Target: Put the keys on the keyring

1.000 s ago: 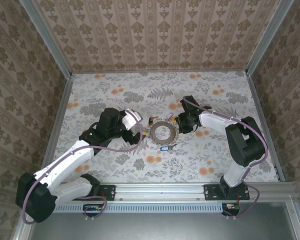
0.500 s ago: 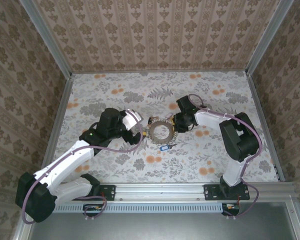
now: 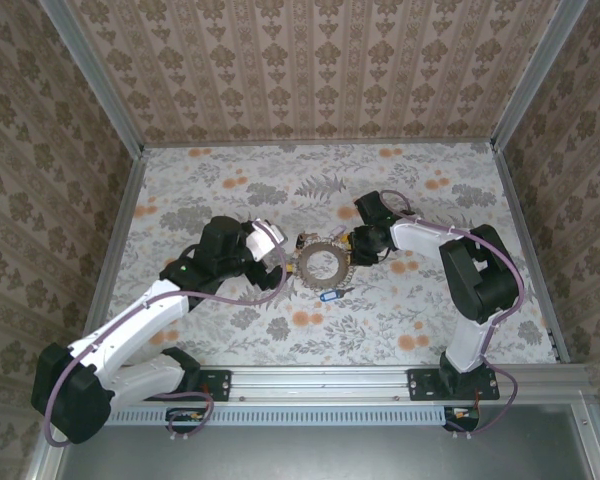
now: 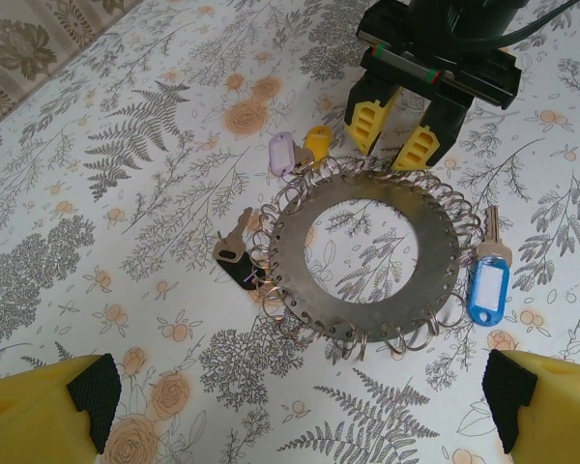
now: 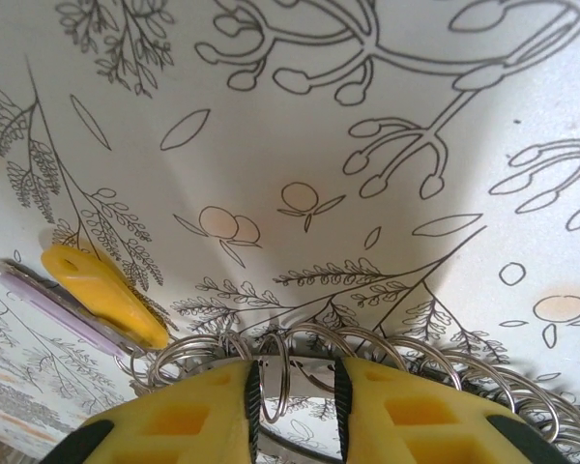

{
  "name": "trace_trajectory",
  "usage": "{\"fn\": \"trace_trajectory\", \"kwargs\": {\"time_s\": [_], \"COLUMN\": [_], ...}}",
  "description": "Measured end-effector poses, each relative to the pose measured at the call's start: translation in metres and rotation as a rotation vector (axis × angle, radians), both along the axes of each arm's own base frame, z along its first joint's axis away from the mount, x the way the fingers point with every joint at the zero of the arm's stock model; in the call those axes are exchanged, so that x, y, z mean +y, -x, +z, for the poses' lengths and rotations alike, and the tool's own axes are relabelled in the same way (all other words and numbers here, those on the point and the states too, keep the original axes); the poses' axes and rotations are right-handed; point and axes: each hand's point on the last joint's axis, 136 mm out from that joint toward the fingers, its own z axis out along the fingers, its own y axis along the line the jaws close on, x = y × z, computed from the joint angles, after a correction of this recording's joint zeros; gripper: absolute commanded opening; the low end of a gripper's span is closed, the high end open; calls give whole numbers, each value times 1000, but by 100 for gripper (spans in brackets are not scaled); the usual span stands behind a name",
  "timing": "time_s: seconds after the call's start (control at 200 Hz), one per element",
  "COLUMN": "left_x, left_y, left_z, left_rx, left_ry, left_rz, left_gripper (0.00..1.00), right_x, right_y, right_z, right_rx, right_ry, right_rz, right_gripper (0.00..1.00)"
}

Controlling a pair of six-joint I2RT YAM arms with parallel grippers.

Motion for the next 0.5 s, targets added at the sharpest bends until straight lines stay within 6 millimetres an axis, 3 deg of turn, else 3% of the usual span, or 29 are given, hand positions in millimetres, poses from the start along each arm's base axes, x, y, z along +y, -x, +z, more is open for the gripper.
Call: {"fn": "trace_trajectory", "kwargs": {"time_s": [0.165,0.425,0.5], "left_x": [0,0,0], "left_y": [0,0,0], "left_z": [0,0,0], "left_rx": [0,0,0], "left_ry": [0,0,0], "left_rz": [0,0,0], "left_gripper": [100,100,100], "right_x": [1,2,2], "right_y": [-1,-5,-6], "right_z": [1,-5,-5], "right_rx": [2,16,13], "right_ry": [-4,-11,-14], "right_rz": [-12,-40,-43], "right_gripper": [24,26,19]}}
